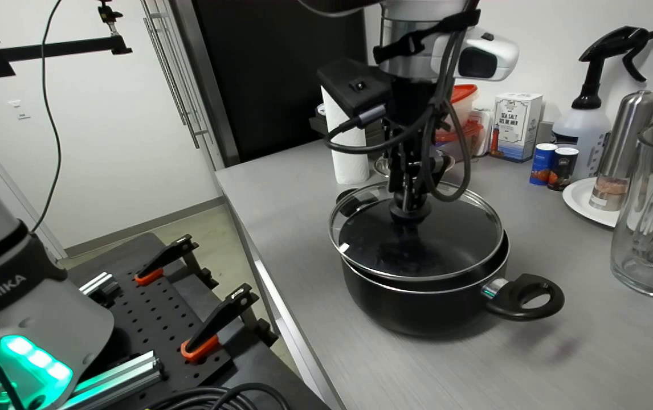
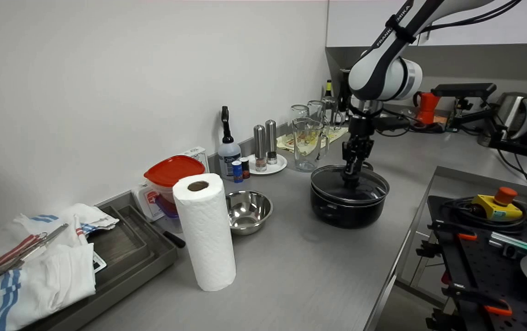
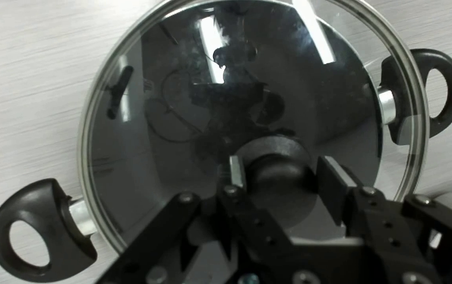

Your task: Put the glass lid on the black pot.

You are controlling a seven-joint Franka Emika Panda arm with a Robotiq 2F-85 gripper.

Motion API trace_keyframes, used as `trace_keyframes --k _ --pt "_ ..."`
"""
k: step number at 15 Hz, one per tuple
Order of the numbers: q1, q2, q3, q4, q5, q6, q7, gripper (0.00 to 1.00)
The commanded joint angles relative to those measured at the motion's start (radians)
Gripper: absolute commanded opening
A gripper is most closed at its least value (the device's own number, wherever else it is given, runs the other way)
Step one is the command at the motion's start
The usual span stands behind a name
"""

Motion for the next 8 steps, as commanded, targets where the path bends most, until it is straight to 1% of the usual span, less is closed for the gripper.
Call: trace_keyframes --k 1,8 --pt "0.007 -0.001 -0.006 0.005 -0.009 0.040 0.053 0.23" --pt "0.010 0.021 -0.003 0.007 -0.023 0.084 0.103 0.23"
